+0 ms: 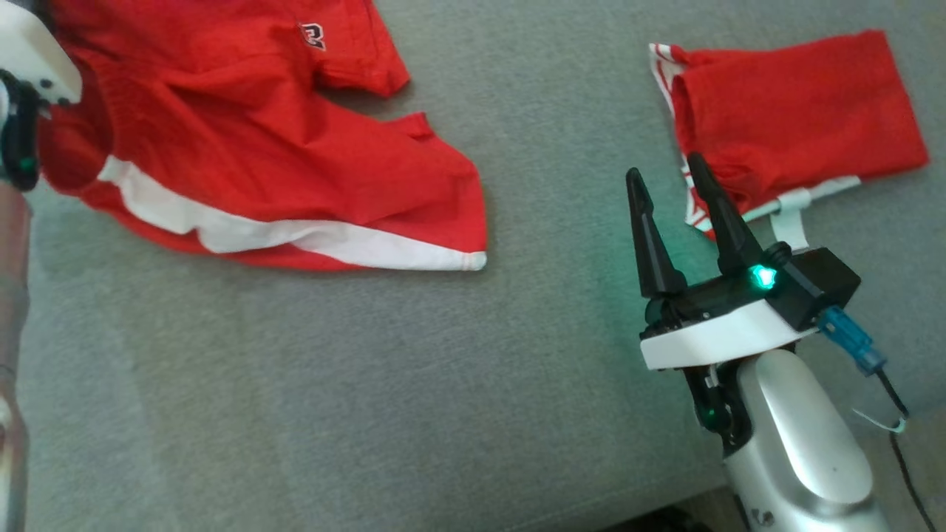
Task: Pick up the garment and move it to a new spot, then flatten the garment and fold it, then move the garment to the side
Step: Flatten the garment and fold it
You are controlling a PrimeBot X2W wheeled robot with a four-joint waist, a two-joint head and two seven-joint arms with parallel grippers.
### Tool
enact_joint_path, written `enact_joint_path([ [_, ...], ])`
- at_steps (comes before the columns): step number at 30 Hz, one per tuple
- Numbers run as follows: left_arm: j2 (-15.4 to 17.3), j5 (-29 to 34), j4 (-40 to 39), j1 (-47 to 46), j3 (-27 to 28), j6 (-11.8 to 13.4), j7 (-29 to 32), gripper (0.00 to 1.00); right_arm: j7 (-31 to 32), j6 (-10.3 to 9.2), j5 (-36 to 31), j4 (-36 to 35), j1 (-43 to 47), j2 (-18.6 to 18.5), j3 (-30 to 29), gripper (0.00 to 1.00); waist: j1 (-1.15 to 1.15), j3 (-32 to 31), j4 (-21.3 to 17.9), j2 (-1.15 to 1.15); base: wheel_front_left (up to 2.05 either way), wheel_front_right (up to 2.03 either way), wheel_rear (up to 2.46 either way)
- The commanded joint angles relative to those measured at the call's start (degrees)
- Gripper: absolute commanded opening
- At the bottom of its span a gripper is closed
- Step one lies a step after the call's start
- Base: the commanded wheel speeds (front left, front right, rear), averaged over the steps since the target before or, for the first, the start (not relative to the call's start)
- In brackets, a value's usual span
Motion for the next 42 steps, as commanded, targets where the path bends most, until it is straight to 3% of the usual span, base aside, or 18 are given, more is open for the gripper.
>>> enact_joint_path([
  [1, 2.5, 0.5, -0.9, -2.3, 0.8, -0.5, -1.2, 1.00, -0.6, 0.37, -0.7, -1.4, -0.3, -0.1, 0.9, 1.00, 0.00, -1.3, 1.6, 0.00, 0.00, 0.00, 0.00],
  [8, 0.2, -1.2, 1.7, 0.7, -2.3, -2.8, -1.3, 1.00, -0.6, 0.37, -1.7, -0.2, 0.5, -0.1, -0.1, 1.00, 0.00, -5.2, 6.0, 0.00, 0.00, 0.00, 0.00],
  [12, -2.1, -6.5, -0.2, 4.6, -5.6, -3.1, 3.5, 1.00, -0.6, 0.37, -1.8, 0.4, 1.2, -0.1, -0.5, 1.00, 0.00, -7.4, 8.0, 0.00, 0.00, 0.00, 0.00],
  [18, 2.2, -13.5, -7.6, 11.0, -12.8, -3.1, 8.2, 1.00, -0.6, 0.37, -2.0, 1.0, 2.7, -0.1, -1.5, 1.00, 0.00, -10.1, 10.6, 0.00, 0.00, 0.00, 0.00],
  [25, 6.5, -17.9, -14.6, 17.1, -15.7, -3.1, 5.4, 1.00, -0.6, 0.37, -1.9, 1.6, 4.8, -0.1, -2.4, 1.00, 0.00, -13.5, 13.2, 0.00, 0.00, 0.00, 0.00],
  [29, 7.7, -18.0, -18.7, 20.4, -15.2, -3.0, -0.3, 1.00, -0.6, 0.37, -1.7, 2.0, 6.2, -0.1, -2.9, 1.00, 0.00, -15.7, 14.5, 0.00, 0.00, 0.00, 0.00],
  [34, 7.3, -17.8, -24.2, 26.8, -13.9, -0.2, -7.6, 1.00, -0.6, 0.37, -1.4, 2.1, 8.2, -0.1, -3.5, 1.00, 0.00, -17.8, 15.6, 0.00, 0.00, 0.00, 0.00],
  [38, 7.3, -16.1, -31.0, 35.7, -12.5, 5.6, -14.8, 1.00, -0.6, 0.37, -1.0, 2.4, 10.1, -0.1, -3.8, 1.00, 0.00, -19.0, 16.3, 0.00, 0.00, 0.00, 0.00],
  [41, 6.1, -14.1, -36.8, 42.5, -11.1, 10.0, -16.6, 1.00, -0.6, 0.37, -0.8, 2.6, 11.4, -0.1, -4.4, 1.00, 0.00, -19.3, 17.0, 0.00, 0.00, 0.00, 0.00],
  [42, 4.8, -12.6, -40.9, 46.4, -9.1, 12.7, -16.9, 1.00, -0.6, 0.37, -0.9, 2.7, 11.9, -0.1, -4.5, 1.00, 0.00, -19.3, 17.3, 0.00, 0.00, 0.00, 0.00],
])
